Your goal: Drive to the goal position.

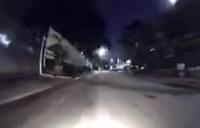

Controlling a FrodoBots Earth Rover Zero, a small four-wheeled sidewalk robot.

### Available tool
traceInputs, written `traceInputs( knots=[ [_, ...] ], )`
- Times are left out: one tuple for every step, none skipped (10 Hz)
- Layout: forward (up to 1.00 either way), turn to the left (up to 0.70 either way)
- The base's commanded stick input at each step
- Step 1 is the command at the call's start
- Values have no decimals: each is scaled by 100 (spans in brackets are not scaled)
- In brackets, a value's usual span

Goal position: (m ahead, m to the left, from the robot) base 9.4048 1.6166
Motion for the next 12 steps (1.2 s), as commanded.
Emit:
traceInputs(
  knots=[
    [85, -32],
    [85, -32],
    [85, -20],
    [85, 2],
    [85, 2],
    [85, 2],
    [85, 2],
    [85, 2],
    [85, 2],
    [85, 2],
    [85, 2],
    [85, 2]
  ],
)
